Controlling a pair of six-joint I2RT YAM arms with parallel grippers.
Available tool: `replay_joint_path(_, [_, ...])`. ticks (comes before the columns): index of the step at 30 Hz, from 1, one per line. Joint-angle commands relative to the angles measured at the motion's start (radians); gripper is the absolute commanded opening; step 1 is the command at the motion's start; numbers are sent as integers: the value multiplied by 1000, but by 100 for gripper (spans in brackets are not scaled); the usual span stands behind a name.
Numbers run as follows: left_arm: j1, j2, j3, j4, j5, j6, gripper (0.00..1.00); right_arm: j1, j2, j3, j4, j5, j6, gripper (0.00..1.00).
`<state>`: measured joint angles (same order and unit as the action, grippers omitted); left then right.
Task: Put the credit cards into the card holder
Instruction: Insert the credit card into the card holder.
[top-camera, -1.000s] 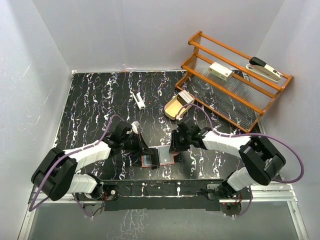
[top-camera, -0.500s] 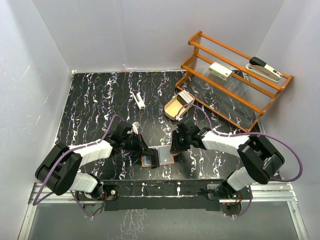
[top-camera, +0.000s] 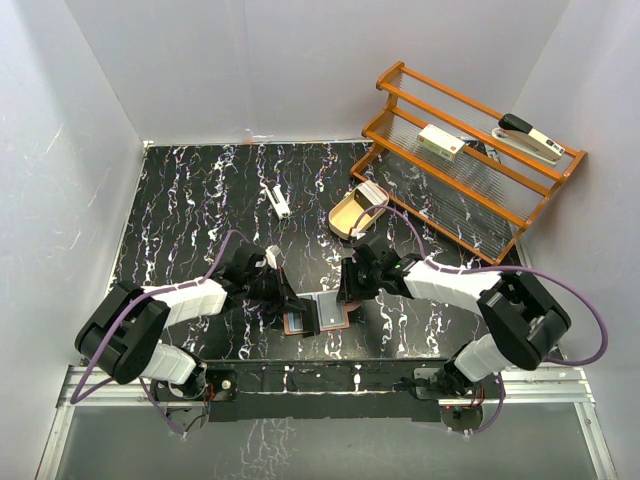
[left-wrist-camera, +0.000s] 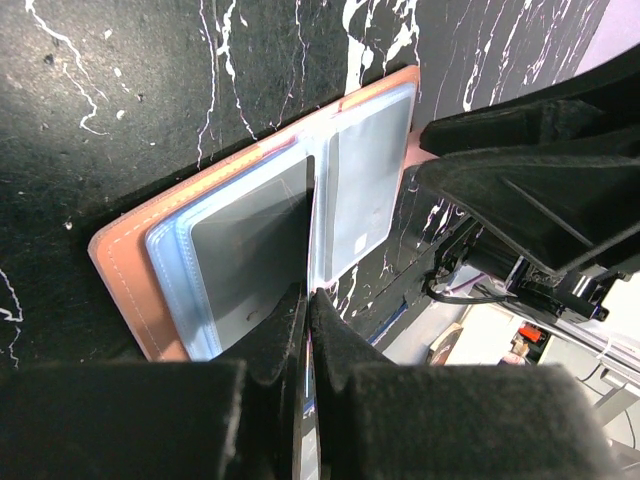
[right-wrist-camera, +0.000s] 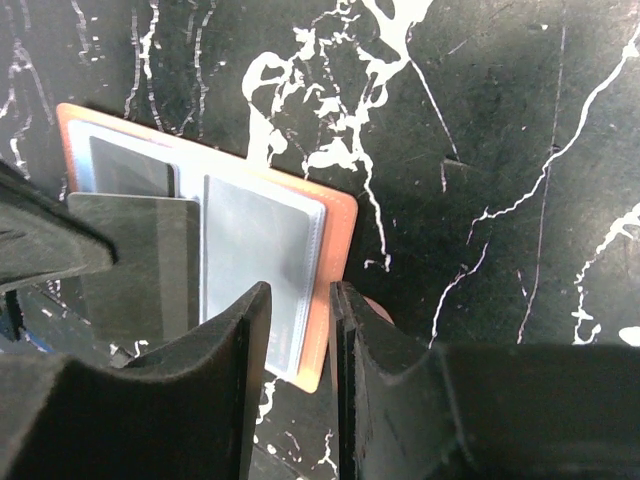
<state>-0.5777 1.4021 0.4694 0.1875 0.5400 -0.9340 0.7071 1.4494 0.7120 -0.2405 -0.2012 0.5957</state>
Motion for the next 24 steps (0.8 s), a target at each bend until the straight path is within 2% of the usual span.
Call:
replay_joint_path(1, [4, 0, 30, -16, 19, 20, 0, 12, 57, 42, 35, 22, -4, 27])
replay_joint_path(11, [7, -25, 46, -45, -1, 16, 0, 16, 81, 17, 16, 81, -19, 16])
replay_joint_path(24, [13, -16, 53, -33, 17, 9, 0, 16, 80, -2, 32, 72, -17, 15])
